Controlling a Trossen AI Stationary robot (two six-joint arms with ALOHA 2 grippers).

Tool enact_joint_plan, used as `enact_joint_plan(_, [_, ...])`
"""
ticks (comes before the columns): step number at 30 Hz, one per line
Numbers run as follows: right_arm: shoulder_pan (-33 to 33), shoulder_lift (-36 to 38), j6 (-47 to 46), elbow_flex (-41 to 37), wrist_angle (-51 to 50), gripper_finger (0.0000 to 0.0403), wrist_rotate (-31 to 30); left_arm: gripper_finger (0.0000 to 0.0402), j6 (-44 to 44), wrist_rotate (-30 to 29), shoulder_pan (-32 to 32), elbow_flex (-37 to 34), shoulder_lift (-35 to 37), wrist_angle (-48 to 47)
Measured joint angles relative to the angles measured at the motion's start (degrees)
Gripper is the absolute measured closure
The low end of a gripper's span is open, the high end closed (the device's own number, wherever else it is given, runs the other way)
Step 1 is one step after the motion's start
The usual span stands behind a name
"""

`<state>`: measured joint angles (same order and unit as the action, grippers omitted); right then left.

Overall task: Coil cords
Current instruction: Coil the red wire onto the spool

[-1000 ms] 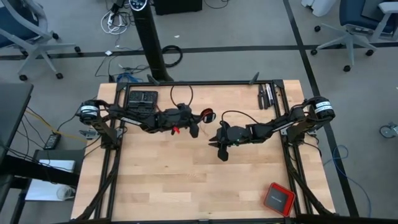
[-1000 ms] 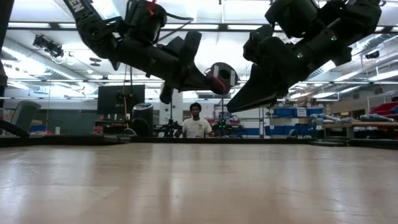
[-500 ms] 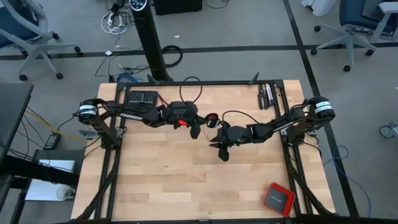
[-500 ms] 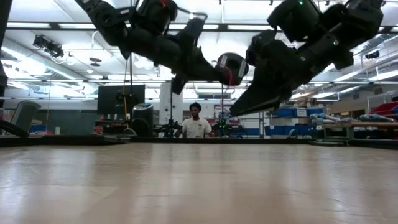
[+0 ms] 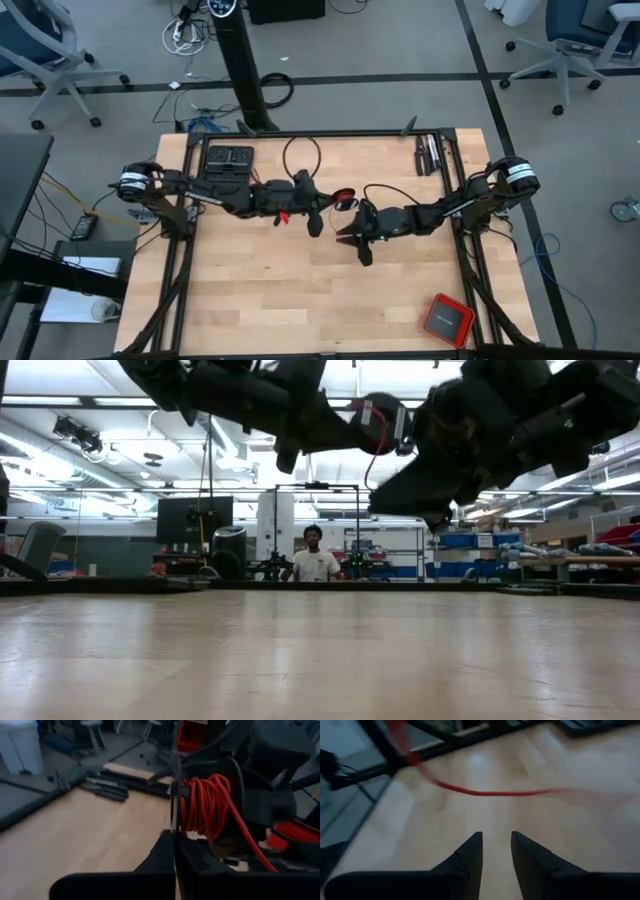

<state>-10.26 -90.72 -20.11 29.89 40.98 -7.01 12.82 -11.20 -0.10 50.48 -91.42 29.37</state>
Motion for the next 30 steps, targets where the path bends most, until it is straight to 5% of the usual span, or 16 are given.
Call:
enact_joint_plan(8, [-2.5,0.0,1.2,0.0,1.1,0.0299,0.2,0.0401,0.4,-8.2,-2.7,0.0,0.0,0.8])
enact_joint_plan(24, [-2.4,0.0,7.1,0.0,3.6,0.03,-0.2,0.0401,-3.6,-8.0,-2.5,0.0,0.0,3.2])
enact_joint_plan(30, [-2.4,0.0,1.0,0.0,0.7,0.0303,-0.8,0.0401,-3.9,-7.4,-2.5,0.0,0.0,0.5])
